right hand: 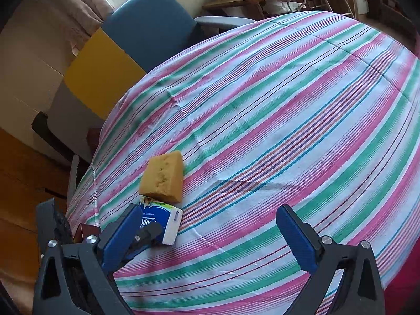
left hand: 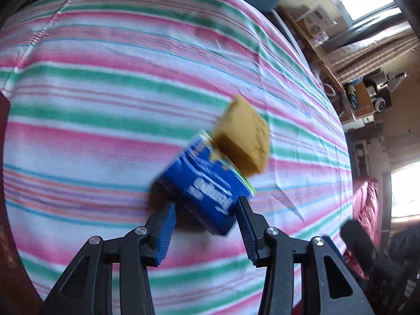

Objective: Organize objects
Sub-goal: 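Grasp the blue Tempo tissue pack with the left tool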

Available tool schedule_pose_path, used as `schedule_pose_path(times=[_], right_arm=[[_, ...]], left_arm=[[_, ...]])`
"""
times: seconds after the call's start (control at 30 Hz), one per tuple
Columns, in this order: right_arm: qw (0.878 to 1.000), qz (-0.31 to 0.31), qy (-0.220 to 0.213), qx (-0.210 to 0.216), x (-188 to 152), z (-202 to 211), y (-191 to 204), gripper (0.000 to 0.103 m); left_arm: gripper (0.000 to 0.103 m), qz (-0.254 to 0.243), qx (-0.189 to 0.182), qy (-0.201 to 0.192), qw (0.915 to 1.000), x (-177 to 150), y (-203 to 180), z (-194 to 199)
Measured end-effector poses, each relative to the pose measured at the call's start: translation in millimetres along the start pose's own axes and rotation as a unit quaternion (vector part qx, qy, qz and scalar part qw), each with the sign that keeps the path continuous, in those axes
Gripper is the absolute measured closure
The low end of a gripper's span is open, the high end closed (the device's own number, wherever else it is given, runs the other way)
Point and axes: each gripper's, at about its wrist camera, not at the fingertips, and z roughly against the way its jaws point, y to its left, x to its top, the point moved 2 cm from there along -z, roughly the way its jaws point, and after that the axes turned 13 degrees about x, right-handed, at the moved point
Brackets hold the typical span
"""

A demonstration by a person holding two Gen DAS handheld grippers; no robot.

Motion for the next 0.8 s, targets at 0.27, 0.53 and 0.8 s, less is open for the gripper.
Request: schedule_pose_path(times=[0.27, 0.53, 0.8], right_arm=[[1.000, -0.016, 0.007, 0.020, 0, 1, -1, 0.000], [1.000, -0.021, 0.012, 0.020, -1, 1, 1, 0.000], [0.999, -0.027, 0.011, 0.016, -4, 1, 3, 0.000]], left_arm=[[0.040, -0.018, 0.022, -0.005, 0.9996, 12, -10, 2], [0.037, 0.001, 0.056, -0.006, 0.9984, 22, -29, -11], [0.036, -0.095, 0.115, -0.039, 0.9880, 20, -58, -24]])
